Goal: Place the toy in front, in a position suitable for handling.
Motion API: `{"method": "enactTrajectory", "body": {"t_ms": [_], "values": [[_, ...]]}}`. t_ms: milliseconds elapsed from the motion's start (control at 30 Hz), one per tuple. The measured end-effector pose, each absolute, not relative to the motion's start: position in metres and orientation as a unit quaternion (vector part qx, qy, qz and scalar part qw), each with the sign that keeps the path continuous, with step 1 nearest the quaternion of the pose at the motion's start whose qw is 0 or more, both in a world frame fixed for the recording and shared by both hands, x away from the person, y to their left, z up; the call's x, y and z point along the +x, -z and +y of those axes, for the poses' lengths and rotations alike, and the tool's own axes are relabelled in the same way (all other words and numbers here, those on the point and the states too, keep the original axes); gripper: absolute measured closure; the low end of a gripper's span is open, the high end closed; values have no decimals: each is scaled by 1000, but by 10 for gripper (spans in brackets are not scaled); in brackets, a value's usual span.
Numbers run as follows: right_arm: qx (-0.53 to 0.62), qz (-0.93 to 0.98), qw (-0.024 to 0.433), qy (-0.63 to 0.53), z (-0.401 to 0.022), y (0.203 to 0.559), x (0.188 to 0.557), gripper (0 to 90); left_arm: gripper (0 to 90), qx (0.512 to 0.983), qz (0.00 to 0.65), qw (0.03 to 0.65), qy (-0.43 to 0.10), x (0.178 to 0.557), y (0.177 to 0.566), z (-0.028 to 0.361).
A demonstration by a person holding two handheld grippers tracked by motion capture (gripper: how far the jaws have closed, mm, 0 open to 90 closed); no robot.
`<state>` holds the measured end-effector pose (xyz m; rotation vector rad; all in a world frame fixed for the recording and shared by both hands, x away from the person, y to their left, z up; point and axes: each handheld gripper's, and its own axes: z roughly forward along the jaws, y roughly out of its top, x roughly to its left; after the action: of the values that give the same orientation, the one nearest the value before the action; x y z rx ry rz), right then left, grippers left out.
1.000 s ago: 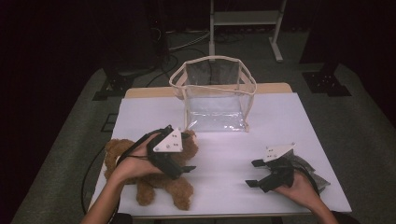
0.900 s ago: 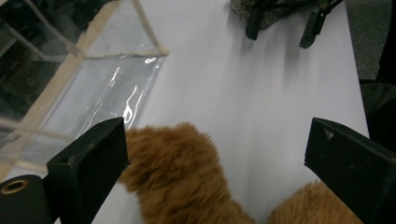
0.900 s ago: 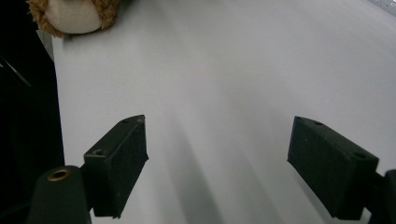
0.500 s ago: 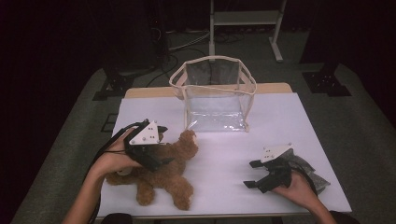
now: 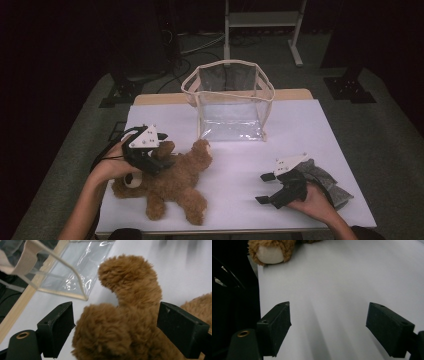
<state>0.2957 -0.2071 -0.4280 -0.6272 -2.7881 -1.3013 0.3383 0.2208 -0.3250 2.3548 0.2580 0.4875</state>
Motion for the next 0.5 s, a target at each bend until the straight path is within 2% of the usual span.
{"method": "enactTrajectory", "body": {"t_ms": [167,300,500], "values": [[-178,-884,18,431,-192,422,297,184,161,913,108,344,-189,344,329,226],[-155,-885,31,438,-173,417,299,184,253,916,114,340,-180,347,332,229],[-117,-887,58,442,-134,414,303,184,501,917,106,331,-197,347,335,230]]}}
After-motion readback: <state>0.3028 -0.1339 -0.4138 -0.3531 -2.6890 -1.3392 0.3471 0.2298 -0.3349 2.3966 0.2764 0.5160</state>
